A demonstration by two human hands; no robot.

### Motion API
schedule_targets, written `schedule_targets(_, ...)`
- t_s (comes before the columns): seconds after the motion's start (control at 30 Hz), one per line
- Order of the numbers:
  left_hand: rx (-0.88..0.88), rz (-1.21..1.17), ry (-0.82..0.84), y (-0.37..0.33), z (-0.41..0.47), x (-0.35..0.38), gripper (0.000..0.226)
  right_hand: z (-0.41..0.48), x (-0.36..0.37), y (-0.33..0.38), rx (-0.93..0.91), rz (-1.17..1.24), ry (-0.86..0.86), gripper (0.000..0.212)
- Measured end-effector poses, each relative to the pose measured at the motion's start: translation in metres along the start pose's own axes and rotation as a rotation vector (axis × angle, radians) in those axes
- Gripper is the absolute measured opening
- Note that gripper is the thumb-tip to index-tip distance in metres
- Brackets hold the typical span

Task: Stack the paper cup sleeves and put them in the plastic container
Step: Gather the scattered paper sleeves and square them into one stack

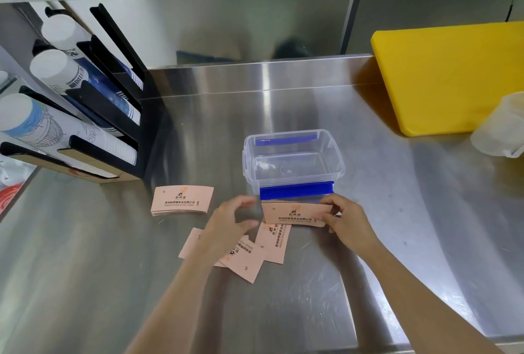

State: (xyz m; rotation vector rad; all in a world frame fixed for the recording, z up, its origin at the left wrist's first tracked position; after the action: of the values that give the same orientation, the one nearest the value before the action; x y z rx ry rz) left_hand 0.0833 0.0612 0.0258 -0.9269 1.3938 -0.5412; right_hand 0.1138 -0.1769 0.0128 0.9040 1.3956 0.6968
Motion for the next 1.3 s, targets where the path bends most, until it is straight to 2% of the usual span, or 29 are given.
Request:
schedule_targets(0.1, 0.149, 0.458, 0.18, 0.007, 0.003, -0.021, 0.064, 0.001, 0.0, 0.001, -0.018, -0.006, 0.016, 0.029)
schedule_targets(0.17, 0.147, 0.617, 0.27, 0.017, 0.002, -0.027, 0.073, 0.002, 0.002, 0.001, -0.022, -0.019, 0.026, 0.025)
schedule_targets(0.27, 0.181, 0.701, 0.264, 0.029, 0.001, -0.026, 0.067, 0.005, 0.004, -0.002, -0.01, -0.02, 0.026, 0.013)
schedule_targets(0.47, 0.191, 0.597, 0.241, 0.026, 0.002, -0.03, 0.035, 0.007, 0.004, -0.002, 0.0, -0.002, 0.038, 0.011)
schedule_targets(0.53, 0.165, 0.522, 0.316, 0.021, 0.002, -0.032, 0.029, 0.006, 0.004, -0.001, -0.004, -0.007, 0.04, 0.011)
schedule_targets(0.6, 0.086, 0.345, 0.344, 0.012, 0.001, -0.037, 0.027, 0.006, 0.004, -0.001, 0.007, -0.006, 0.046, 0.011)
schedule_targets(0.73, -0.059, -0.063, 0.151, 0.0, -0.002, -0.042, 0.023, 0.006, 0.002, -0.003, 0.029, -0.023, 0.042, 0.01)
schedule_targets(0.8, -0.17, -0.312, 0.137, 0.002, -0.009, -0.029, 0.022, 0.006, 0.002, -0.006, 0.039, -0.022, 0.033, 0.008)
schedule_targets(0.9, -0.296, -0.556, 0.103, 0.001, -0.025, -0.003, 0.024, 0.005, 0.002, -0.011, 0.071, -0.001, 0.023, 0.008)
schedule_targets(1.07, -0.503, -0.63, -0.069, -0.001, -0.043, 0.045, 0.017, -0.001, 0.002, -0.012, 0.122, 0.118, 0.017, 0.009)
schedule_targets(1.17, -0.699, -0.843, -0.037, -0.008, -0.051, 0.071, 0.013, -0.009, -0.004, -0.009, 0.166, 0.303, -0.005, 0.005)
schedule_targets(1.3, -0.809, -1.008, 0.026, -0.017, -0.053, 0.087, 0.039, -0.014, -0.003, 0.001, 0.153, 0.421, 0.048, 0.007)
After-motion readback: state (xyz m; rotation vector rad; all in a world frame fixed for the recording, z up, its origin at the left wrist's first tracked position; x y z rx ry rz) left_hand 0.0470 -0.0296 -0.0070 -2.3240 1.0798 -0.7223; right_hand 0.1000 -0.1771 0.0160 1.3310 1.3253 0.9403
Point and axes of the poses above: each hand's wrist, its own z-axis towards the middle knuckle, its own x-axis out of the palm, y = z × x, the point moved 5 cm from there along z, towards the middle knuckle, and after that the axes turned 14 degrees about -y, right-handed, at the moved point
